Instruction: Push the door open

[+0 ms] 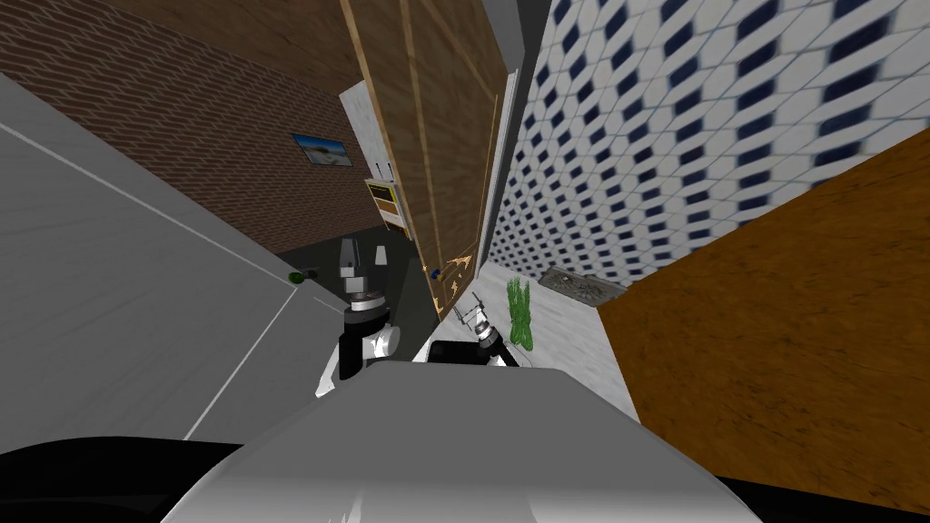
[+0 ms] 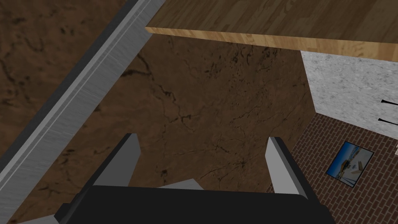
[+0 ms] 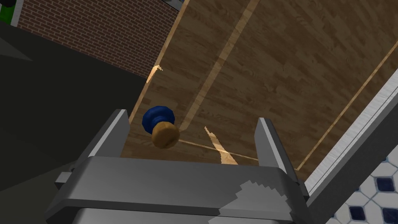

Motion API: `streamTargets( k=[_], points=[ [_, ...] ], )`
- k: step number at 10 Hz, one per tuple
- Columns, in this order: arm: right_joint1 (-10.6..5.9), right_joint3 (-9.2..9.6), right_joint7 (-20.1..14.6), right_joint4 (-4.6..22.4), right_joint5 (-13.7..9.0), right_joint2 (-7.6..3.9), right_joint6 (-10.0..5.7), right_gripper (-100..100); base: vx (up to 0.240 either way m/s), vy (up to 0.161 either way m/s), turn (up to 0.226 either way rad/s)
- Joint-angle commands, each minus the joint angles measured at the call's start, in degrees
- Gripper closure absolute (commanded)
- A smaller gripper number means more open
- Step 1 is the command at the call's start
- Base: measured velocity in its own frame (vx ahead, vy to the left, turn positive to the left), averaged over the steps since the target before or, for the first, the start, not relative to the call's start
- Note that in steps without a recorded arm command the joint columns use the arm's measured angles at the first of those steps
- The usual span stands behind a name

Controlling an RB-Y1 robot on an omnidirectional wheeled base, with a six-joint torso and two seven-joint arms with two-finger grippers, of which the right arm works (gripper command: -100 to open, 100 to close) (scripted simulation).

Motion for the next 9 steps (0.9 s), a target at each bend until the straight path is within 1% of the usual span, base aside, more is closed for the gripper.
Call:
streamTargets(
  k=[1, 9],
  points=[
    [-0.56, 1.46, -2.08, 1.07, -0.02, -0.52, -0.25, -100, 0.106, 0.019, -0.022],
    [-3.65, 7.95, -11.56, 7.59, -0.25, -3.17, -2.61, -100, 0.095, 0.016, -0.022]
  ],
)
